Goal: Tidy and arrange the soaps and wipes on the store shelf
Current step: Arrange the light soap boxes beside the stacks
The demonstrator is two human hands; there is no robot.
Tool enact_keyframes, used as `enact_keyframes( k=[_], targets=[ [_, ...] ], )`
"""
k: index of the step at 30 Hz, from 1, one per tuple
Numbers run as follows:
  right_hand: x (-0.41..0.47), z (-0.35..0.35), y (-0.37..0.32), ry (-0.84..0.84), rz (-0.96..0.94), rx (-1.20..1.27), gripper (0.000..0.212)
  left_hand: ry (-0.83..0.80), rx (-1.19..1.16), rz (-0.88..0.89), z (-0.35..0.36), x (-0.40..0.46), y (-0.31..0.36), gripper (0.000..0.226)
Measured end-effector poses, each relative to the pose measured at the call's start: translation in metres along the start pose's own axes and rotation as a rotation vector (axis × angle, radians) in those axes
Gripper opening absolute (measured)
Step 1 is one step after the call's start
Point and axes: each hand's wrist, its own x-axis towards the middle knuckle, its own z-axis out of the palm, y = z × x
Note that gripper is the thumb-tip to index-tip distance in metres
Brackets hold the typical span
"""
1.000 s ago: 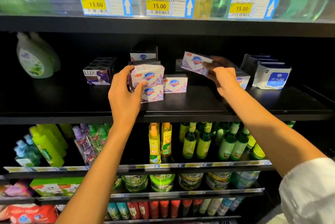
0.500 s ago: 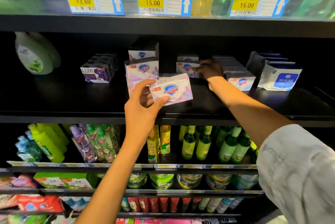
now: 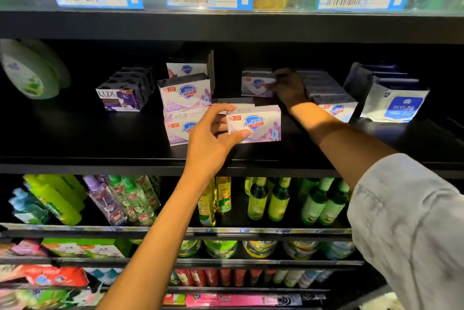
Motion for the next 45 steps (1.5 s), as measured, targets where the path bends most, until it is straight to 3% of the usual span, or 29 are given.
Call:
enact_keyframes(
  k=[10,19,21,24,26,27,29,31,37,41,45],
  targets=[
    [0.021,0.012,0.011,0.030,0.017,-0.017,0.047,0.014,0.023,0.013,0.002,-0.004,0.004,0.048],
    [-0.010,0.001,-0.004,0.053,-0.061,-0.297,0.069,0.025,0.008,0.027,0.002,-0.004,0.002,0.049],
    [-0.034,-0.009,-0.015,0.033,-0.113,-0.240,0.059,0.030,0.003,0.025,0.003,-0.005,0.001,0.049],
    [-0.082,-0.031,-0.032,-0.107,-0.145,0.107,0.026,0.049,-0.013,0.035,0.004,-0.004,0.001,0.049],
    [-0.118,-0.049,-0.046,-0.235,-0.103,0.266,0.033,0.068,-0.001,0.044,0.008,-0.004,0.003,0.049],
    [-0.130,-0.055,-0.051,-0.291,-0.090,0.267,0.035,0.078,0.010,0.047,0.010,-0.003,0.004,0.050],
    [-0.146,-0.068,-0.056,-0.376,-0.125,0.205,0.020,0.084,0.033,0.063,0.015,0.000,0.006,0.051],
    [-0.155,-0.078,-0.061,-0.440,-0.138,0.201,0.027,0.079,0.061,0.091,0.021,0.004,0.009,0.053],
    [-0.140,-0.084,-0.057,-0.345,-0.116,0.289,0.036,0.061,0.138,0.086,0.026,0.007,0.004,0.082],
    [-0.117,-0.075,-0.055,-0.235,-0.096,0.457,0.044,-0.130,0.342,-0.013,0.015,-0.001,-0.007,0.089],
    [-0.085,-0.051,-0.061,-0.139,-0.078,0.420,0.035,-0.436,0.683,0.091,0.006,-0.002,-0.013,0.072]
  ],
)
